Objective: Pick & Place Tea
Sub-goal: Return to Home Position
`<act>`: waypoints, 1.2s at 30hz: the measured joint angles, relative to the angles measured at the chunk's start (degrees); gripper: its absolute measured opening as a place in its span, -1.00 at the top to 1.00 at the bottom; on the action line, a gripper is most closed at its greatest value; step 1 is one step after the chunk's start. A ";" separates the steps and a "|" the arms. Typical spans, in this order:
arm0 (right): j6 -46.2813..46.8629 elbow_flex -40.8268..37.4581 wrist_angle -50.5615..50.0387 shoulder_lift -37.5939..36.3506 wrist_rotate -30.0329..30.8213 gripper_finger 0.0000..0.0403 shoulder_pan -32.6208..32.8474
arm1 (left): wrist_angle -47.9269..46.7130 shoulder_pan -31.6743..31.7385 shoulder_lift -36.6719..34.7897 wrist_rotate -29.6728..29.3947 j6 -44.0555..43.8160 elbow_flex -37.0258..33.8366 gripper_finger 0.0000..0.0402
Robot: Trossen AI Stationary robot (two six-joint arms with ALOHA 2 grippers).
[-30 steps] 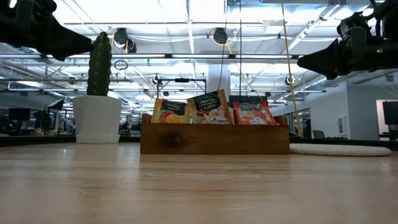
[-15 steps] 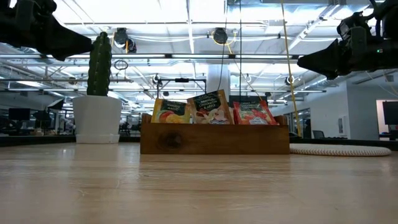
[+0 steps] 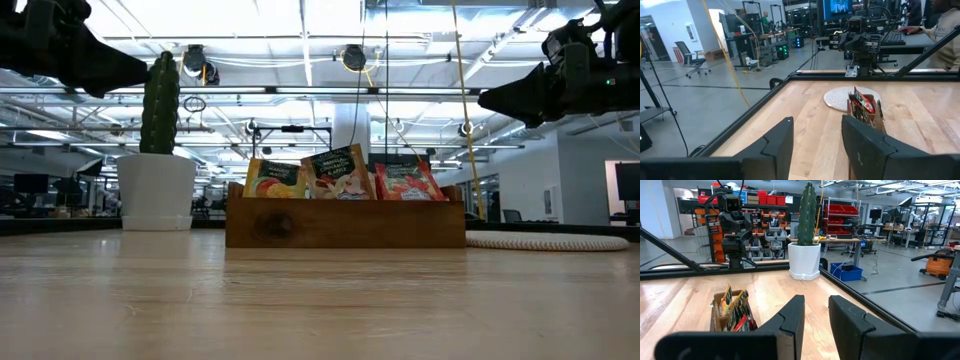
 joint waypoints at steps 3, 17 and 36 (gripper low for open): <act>0.00 0.00 -0.01 0.00 0.00 0.63 0.01 | 0.00 0.01 0.00 0.00 0.00 0.00 0.19; 0.00 0.00 -0.01 0.00 0.01 0.63 0.01 | 0.00 0.01 0.01 -0.01 0.00 0.00 0.14; 0.00 0.00 -0.02 0.00 0.00 0.63 0.02 | 0.00 0.02 0.01 0.02 0.00 0.00 0.21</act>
